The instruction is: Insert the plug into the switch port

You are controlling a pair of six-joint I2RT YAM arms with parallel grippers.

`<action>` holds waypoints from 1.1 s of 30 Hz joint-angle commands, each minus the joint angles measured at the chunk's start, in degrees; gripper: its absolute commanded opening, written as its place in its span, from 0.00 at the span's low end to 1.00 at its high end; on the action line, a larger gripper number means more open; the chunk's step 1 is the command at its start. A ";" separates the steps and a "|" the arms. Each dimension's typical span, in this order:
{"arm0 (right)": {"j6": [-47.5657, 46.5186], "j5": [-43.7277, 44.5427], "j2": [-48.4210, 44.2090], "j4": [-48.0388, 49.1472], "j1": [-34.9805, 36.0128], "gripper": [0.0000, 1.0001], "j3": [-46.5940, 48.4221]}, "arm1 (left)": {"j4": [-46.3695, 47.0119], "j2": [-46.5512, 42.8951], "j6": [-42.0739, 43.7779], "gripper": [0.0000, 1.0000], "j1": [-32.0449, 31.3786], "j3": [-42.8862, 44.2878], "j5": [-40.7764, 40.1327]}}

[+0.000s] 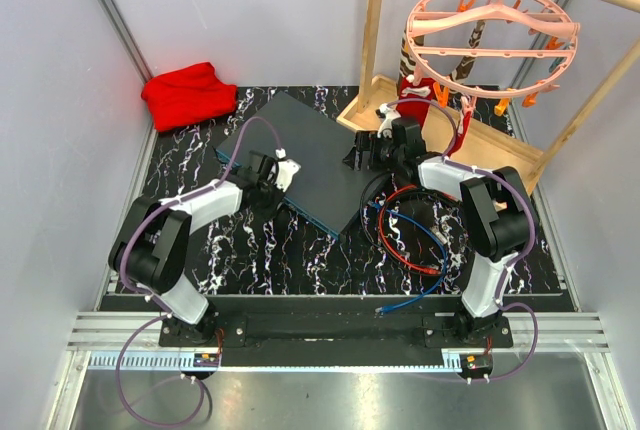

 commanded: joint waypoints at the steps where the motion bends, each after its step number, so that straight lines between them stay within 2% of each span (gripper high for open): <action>1: -0.89 -2.33 0.42 2.37 -0.23 1.00 2.22 | 2.43 0.46 2.08 0.00 -0.27 3.05 5.72; 6: -1.50 -4.00 0.86 2.55 -0.23 1.00 2.66 | 1.65 2.56 3.04 0.00 -0.27 4.98 5.37; 10: -1.59 -4.80 1.04 2.46 -0.15 1.00 2.92 | 0.85 4.23 3.57 0.07 -0.18 6.56 5.19; 17: -1.77 -5.94 1.13 2.02 -0.23 1.00 2.92 | 1.20 4.94 3.31 0.14 -0.27 8.41 3.70; 24: -2.56 -5.68 0.95 0.62 -0.23 1.00 3.45 | 1.29 3.89 1.29 0.39 -0.18 6.48 2.29; 29: -3.26 -5.41 0.69 0.18 -0.15 1.00 3.98 | 0.94 -1.91 -0.82 0.56 -0.27 2.80 -0.08; 33: -3.70 -4.98 1.04 0.00 -0.23 1.00 4.94 | 1.56 -7.27 -5.90 0.74 -0.27 -0.90 -5.69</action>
